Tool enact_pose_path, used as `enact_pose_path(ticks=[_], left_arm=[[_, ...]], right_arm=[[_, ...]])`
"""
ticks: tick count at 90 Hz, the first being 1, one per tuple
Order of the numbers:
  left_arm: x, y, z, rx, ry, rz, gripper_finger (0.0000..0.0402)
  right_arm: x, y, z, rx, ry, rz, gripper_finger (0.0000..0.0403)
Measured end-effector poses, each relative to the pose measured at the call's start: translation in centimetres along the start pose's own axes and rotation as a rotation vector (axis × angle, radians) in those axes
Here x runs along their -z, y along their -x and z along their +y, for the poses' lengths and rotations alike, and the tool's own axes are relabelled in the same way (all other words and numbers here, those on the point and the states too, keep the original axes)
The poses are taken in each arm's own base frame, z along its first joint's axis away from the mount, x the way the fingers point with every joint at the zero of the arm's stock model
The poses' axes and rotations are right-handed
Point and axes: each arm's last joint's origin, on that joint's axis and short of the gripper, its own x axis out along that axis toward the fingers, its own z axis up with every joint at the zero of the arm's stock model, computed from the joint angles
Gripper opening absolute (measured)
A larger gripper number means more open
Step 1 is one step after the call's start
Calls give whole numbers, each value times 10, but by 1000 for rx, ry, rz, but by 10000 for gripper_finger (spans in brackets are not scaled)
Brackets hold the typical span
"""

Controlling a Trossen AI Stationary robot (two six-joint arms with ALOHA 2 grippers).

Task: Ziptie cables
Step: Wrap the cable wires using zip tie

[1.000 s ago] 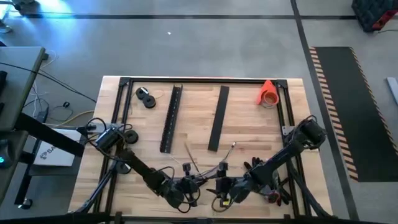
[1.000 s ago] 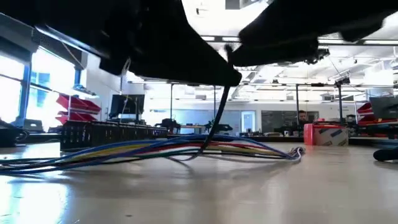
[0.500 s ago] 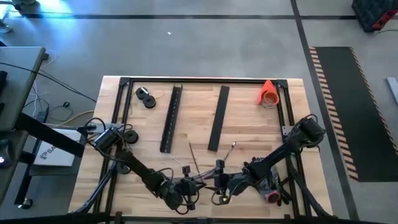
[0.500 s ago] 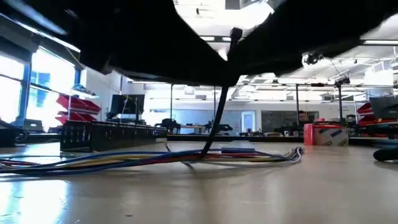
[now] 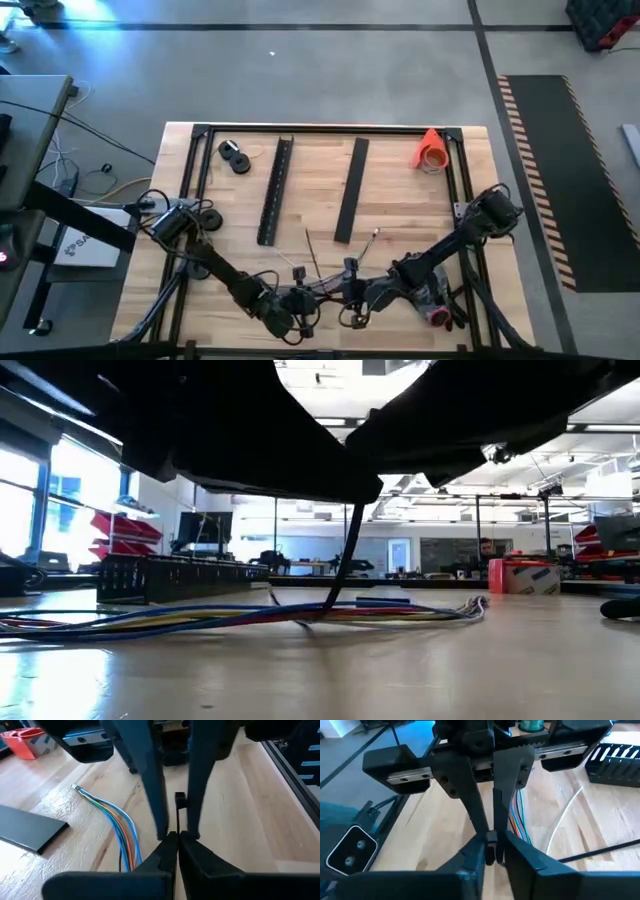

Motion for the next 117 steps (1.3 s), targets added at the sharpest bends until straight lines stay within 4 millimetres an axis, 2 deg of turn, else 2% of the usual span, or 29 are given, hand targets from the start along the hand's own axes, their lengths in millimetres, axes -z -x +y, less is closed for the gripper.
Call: enact_pose_path(ticks=[13, 27, 42, 52, 75, 94, 117], left_arm=[[1, 4, -1, -19, 4, 11, 9], [-6, 20, 3, -24, 22, 74, 48], [-6, 43, 4, -34, 13, 155, 98], [-4, 51, 1, -49, 49, 154, 119], [5, 40, 4, -109, 87, 142, 123], [-1, 27, 11, -117, 96, 126, 114], [-11, 15, 15, -53, 73, 110, 74]], right_arm=[[-3, -1, -1, -12, -38, -10, 4], [-13, -5, -3, -30, -83, -21, 1], [-18, -12, -20, -21, -145, 4, 0], [-18, -16, -33, -17, -180, 13, 0], [-21, -21, -49, -93, -171, 28, 0], [-27, -19, -49, -128, -169, 5, 0], [-28, -18, -49, -130, -164, 8, 0]])
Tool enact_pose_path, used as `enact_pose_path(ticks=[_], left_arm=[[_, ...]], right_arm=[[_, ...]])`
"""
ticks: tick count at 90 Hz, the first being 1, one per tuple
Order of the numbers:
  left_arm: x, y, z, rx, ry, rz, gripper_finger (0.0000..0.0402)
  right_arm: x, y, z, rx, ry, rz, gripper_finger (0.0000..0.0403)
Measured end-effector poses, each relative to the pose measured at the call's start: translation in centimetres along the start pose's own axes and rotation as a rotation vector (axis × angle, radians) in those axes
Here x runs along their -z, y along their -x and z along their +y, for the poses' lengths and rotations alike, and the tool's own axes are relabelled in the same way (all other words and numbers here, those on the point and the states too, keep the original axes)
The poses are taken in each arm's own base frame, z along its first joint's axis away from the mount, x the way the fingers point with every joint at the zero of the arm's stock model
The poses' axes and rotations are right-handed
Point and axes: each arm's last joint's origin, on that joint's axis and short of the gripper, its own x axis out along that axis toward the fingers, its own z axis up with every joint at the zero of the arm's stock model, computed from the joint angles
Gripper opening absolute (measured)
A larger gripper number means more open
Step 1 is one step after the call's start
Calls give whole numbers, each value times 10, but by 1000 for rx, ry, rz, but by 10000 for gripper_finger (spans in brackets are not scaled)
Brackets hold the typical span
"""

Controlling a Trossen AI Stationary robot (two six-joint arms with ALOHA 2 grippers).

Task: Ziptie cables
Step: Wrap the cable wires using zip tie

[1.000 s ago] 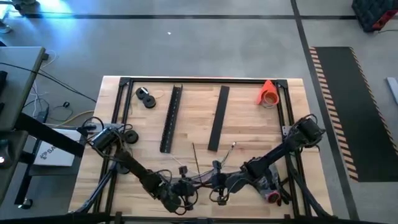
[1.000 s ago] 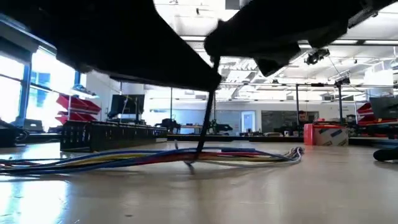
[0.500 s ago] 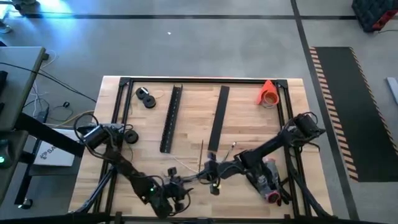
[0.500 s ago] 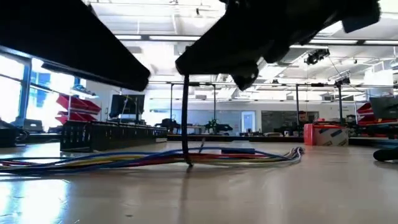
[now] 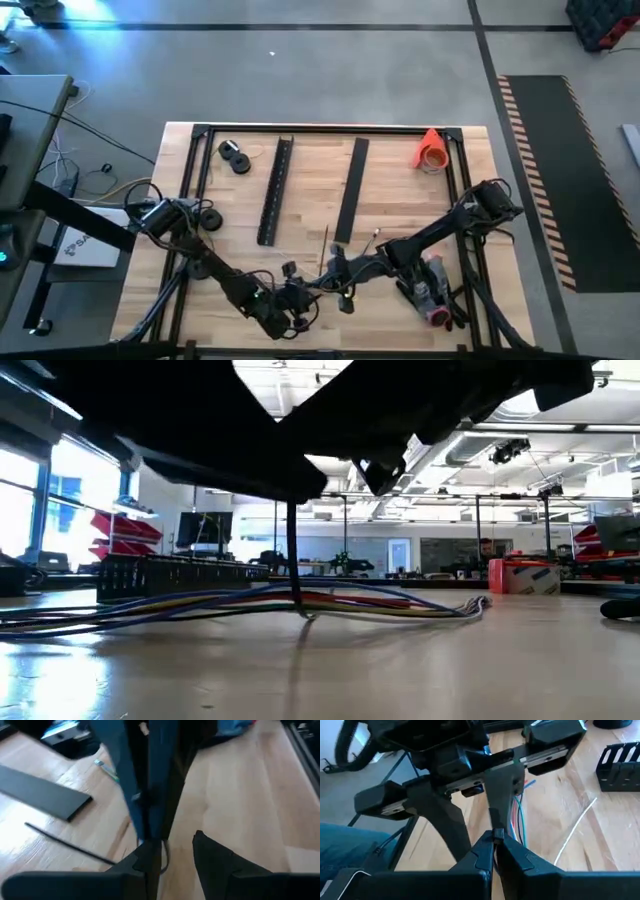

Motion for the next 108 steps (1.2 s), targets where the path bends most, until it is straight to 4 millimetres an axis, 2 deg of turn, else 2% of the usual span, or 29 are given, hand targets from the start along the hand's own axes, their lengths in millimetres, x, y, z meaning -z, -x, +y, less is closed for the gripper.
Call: enact_pose_path(ticks=[24, 61, 70, 83, 92, 100, 108], left_arm=[[2, 4, -3, 10, -4, 0, 5], [1, 2, -2, 12, 5, 5, 0], [1, 2, -2, 12, 24, 4, 0], [3, 6, -5, 22, 20, 8, 0], [4, 8, -7, 38, 18, 15, 0], [5, 9, -8, 56, 24, 25, 0], [6, 9, -8, 66, 28, 35, 0]], right_arm=[[5, 1, 5, 14, 5, 30, 0], [5, 2, 5, 19, -16, 36, 5], [2, 7, 5, 22, -31, 51, 30], [-5, 20, 4, 48, -26, 106, 91], [-10, 29, 2, 145, -13, 101, 134], [-12, 28, -11, 266, -16, 81, 163], [-9, 20, -39, 324, -83, 98, 181]])
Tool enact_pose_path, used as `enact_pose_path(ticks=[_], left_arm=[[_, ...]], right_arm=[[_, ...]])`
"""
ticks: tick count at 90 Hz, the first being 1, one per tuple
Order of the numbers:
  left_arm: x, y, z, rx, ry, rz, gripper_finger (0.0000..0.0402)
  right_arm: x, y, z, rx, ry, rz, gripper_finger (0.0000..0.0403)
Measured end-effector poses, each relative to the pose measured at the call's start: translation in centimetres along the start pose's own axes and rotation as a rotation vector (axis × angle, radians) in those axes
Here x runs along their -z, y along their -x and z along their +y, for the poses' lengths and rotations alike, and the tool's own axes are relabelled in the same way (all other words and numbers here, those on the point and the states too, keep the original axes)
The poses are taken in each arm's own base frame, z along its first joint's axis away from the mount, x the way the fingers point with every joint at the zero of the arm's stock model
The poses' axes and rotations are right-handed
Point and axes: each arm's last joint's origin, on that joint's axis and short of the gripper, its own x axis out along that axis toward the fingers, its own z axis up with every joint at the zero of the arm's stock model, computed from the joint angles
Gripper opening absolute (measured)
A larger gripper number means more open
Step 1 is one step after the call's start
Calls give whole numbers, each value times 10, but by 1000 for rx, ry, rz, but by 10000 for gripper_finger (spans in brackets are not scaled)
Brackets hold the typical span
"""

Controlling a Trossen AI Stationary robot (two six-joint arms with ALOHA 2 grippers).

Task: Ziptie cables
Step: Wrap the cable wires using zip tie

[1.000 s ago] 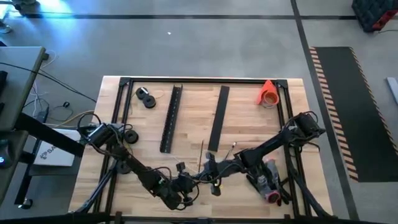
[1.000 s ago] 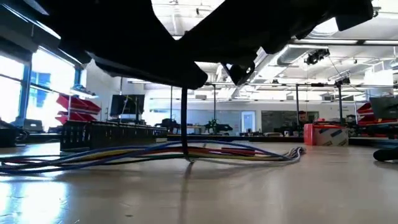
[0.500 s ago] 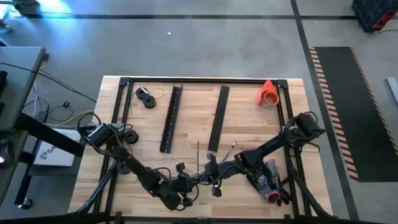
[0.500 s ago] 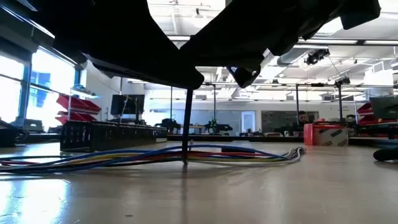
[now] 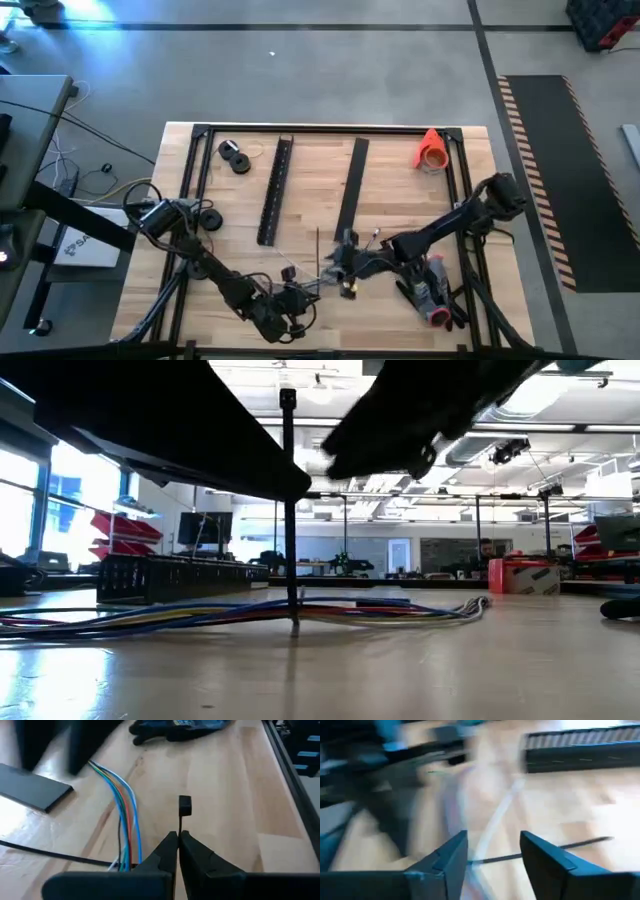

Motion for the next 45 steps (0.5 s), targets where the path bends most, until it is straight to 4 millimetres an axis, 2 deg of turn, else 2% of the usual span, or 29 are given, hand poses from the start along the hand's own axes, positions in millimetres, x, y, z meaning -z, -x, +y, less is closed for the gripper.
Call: enact_pose_path(ticks=[13, 25, 34, 45], left_arm=[[1, 0, 1, -2, -13, 15, 0], [3, -1, 1, 10, -20, 33, 0], [3, -1, 1, 10, -15, 35, 0], [4, -1, 2, 8, -16, 38, 0]], right_arm=[[5, -30, -43, 17, -129, 60, 197], [13, -49, -69, 37, -209, 110, 212], [20, -58, -80, 51, -250, 145, 222], [24, -64, -82, 32, -253, 141, 224]])
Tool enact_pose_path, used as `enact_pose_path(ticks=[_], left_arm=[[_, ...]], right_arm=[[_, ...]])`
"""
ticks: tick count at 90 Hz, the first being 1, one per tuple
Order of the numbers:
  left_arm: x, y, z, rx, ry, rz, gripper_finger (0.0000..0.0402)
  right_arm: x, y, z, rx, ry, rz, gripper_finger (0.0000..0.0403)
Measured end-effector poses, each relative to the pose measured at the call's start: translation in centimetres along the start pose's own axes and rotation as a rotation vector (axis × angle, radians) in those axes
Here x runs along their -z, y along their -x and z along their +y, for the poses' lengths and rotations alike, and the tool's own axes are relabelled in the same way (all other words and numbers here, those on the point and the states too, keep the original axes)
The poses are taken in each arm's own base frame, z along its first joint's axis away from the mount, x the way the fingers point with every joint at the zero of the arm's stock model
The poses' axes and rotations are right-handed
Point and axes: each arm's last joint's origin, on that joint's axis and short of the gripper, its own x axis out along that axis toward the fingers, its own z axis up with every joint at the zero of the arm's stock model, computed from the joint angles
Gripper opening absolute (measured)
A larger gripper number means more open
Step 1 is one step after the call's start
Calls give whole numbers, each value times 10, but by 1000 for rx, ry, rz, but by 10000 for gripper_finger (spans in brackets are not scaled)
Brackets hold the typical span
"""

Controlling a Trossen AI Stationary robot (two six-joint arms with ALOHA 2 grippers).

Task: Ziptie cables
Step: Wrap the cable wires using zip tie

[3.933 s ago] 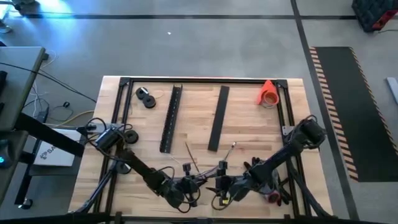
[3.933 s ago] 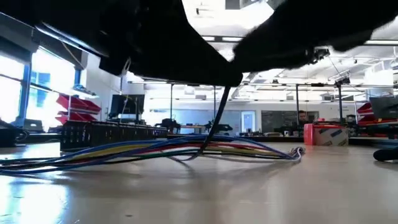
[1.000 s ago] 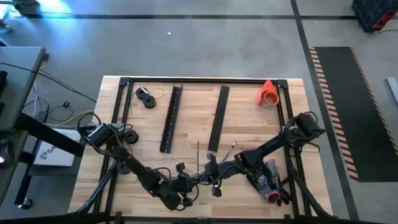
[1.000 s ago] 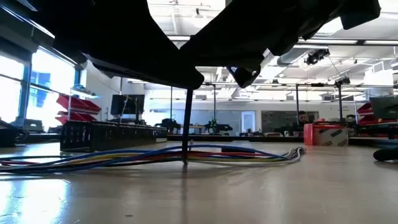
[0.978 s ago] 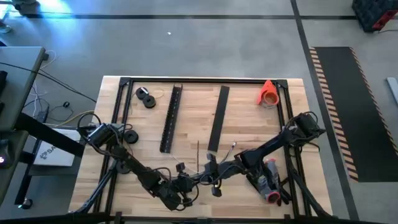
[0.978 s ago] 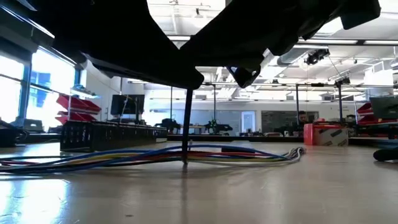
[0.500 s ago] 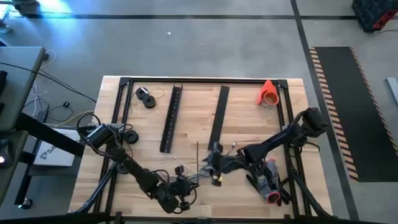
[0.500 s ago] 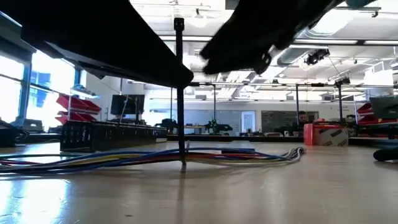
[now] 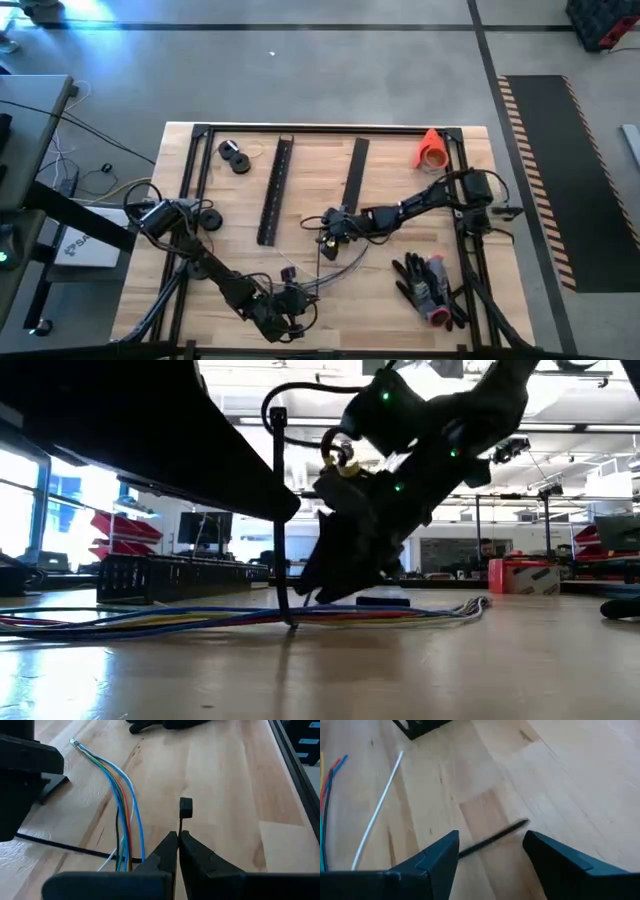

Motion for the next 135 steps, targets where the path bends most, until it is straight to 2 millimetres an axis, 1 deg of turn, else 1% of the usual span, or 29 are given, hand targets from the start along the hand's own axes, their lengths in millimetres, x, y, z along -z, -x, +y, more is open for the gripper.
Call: enact_pose_path(ticks=[14, 24, 37, 44, 56, 69, 79, 83, 98, 110, 125, 135], left_arm=[[1, 0, 1, -5, -5, 7, 0], [1, 0, 1, -6, -6, 9, 0], [2, 0, 1, -9, -3, 11, 0], [2, 0, 1, -11, 2, 12, 0], [2, 0, 2, -18, -2, 15, 0], [3, 0, 2, -21, 0, 19, 0], [3, 0, 2, -24, 0, 17, 0], [3, 0, 2, -25, 1, 16, 0], [2, 0, 2, -36, 27, 1, 0], [1, 1, 2, -36, 32, 0, 0], [-11, 12, 6, -6, 27, 18, 0], [-19, 17, 9, 29, 5, 42, 0]], right_arm=[[2, -6, 3, -51, 25, -19, 222], [4, -6, 7, -69, 38, -13, 203], [11, -5, 17, -102, 62, 3, 166], [16, -4, 24, -111, 106, 8, 148], [22, -3, 32, -72, 144, -19, 114], [25, -2, 35, -28, 158, -47, 62], [25, -1, 38, -30, 197, -68, 17], [26, -1, 40, -31, 222, -76, 7], [33, 3, 51, 30, 356, -121, 1], [43, 8, 67, 84, 506, -176, 0], [57, 17, 84, 196, 711, -233, 0], [60, 22, 97, 198, 846, -289, 0]])
